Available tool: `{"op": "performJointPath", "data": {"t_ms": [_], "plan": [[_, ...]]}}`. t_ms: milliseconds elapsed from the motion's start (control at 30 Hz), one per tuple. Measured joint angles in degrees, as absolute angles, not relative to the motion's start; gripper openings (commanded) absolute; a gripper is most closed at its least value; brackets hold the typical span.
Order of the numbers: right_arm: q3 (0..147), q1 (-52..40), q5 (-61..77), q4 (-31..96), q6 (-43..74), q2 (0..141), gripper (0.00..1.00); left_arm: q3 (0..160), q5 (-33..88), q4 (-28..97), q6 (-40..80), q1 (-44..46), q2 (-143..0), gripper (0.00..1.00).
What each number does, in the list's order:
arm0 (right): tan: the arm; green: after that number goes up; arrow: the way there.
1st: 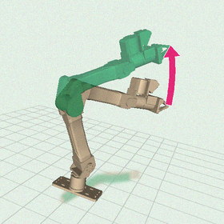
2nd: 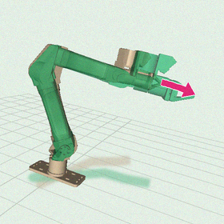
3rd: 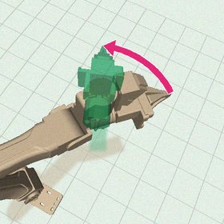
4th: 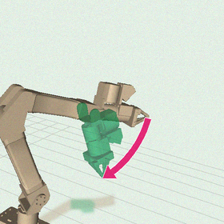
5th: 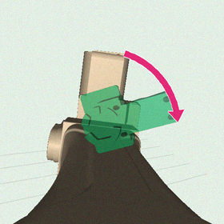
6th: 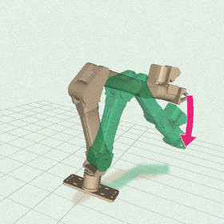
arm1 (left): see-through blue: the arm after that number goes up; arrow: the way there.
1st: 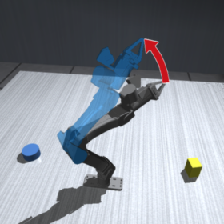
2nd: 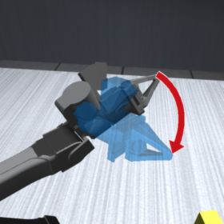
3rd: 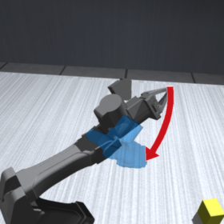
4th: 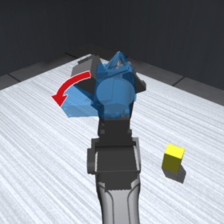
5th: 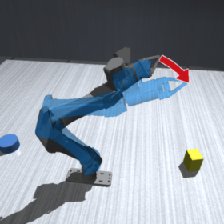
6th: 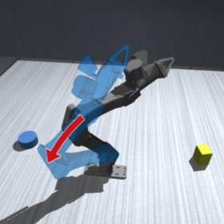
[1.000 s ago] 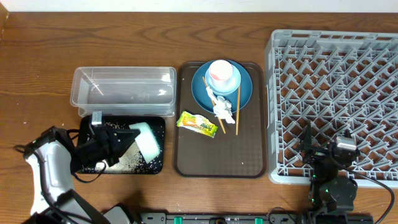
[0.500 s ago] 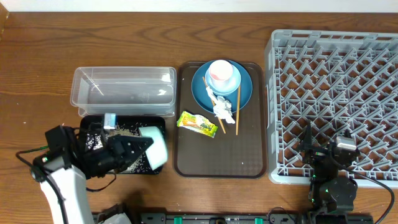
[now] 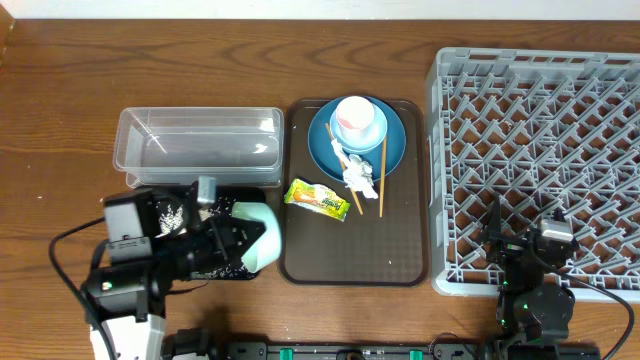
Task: Sort waste into correct bins and load items into the dishwasher rack
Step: 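Carry the empty bowl back and lower it onto the brown tray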
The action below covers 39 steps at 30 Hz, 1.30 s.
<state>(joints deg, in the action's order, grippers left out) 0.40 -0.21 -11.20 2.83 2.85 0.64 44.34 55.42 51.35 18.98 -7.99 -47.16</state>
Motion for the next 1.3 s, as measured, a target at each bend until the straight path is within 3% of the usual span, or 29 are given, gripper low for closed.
{"op": "performJointPath", "data": {"t_ms": [400,667,933,1300], "plan": [[0.4,-0.2,-11.2,2.8,2.9,0.6,0.99,44.3,34.6,37.4,37.2,22.7,-48.0,0.06],[0.4,-0.2,-11.2,2.8,2.9,0.6,0.99,44.3,23.3,30.3,43.2,39.4,-56.9,0.06],[0.4,-0.2,-11.2,2.8,2.9,0.6,0.99,44.3,21.0,22.3,44.8,48.6,-68.4,0.06],[0.4,-0.2,-11.2,2.8,2.9,0.6,0.99,44.3,20.6,17.5,45.2,51.9,-75.4,0.06]]}}
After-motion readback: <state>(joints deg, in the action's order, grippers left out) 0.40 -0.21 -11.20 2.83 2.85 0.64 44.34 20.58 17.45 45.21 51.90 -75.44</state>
